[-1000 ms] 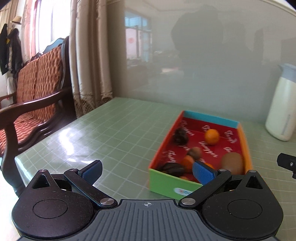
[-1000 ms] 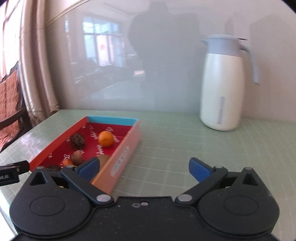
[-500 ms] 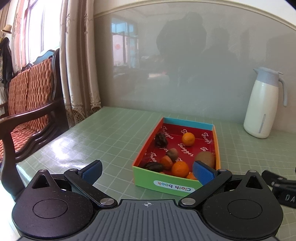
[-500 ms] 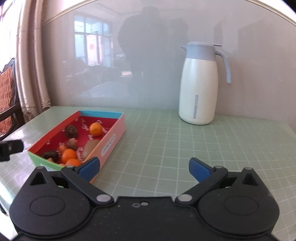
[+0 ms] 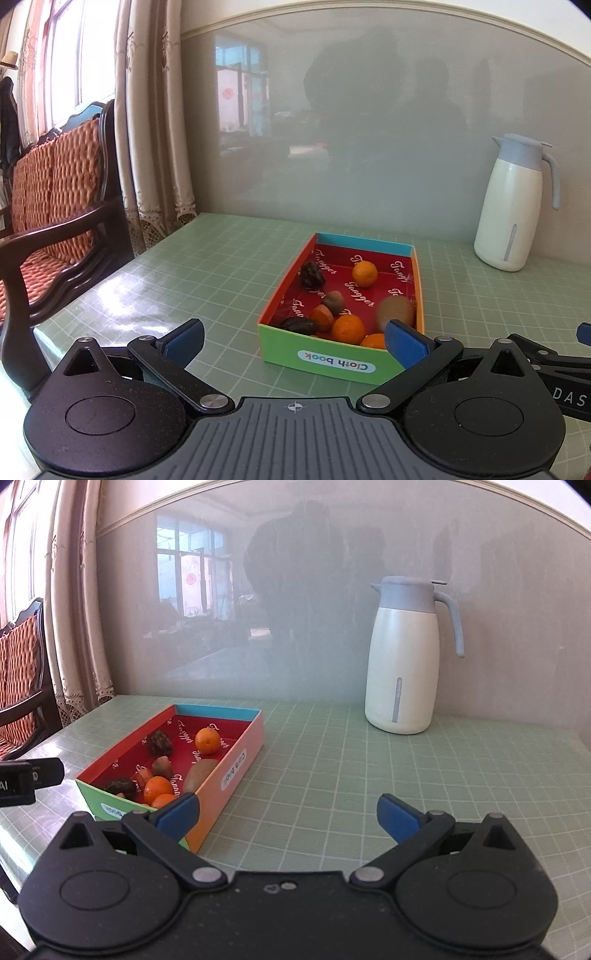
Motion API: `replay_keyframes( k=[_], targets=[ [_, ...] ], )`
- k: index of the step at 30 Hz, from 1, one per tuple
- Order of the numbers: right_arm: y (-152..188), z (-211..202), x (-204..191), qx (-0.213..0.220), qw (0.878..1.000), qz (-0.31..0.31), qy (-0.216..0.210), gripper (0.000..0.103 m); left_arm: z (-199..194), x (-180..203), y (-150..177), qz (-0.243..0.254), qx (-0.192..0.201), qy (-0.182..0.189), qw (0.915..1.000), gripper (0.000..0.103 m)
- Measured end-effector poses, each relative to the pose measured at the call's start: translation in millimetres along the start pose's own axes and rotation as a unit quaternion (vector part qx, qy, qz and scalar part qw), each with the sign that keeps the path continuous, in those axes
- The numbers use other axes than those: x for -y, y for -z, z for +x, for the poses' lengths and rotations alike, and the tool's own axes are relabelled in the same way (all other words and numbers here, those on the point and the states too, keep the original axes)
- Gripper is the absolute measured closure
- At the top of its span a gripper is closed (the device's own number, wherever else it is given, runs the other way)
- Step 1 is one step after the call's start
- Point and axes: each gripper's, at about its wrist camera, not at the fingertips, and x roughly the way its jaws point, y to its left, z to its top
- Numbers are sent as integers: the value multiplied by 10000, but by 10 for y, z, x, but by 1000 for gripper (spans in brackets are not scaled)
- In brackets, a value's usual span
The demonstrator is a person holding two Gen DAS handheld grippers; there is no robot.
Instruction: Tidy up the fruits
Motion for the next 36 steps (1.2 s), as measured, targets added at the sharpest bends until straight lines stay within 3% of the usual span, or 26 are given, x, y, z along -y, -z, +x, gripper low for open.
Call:
replay_keyframes(
  k=[36],
  targets=[
    [12,42,29,-78,9999,111,-52,0,-2,63,18,41,-9,34,10000,0]
  ],
)
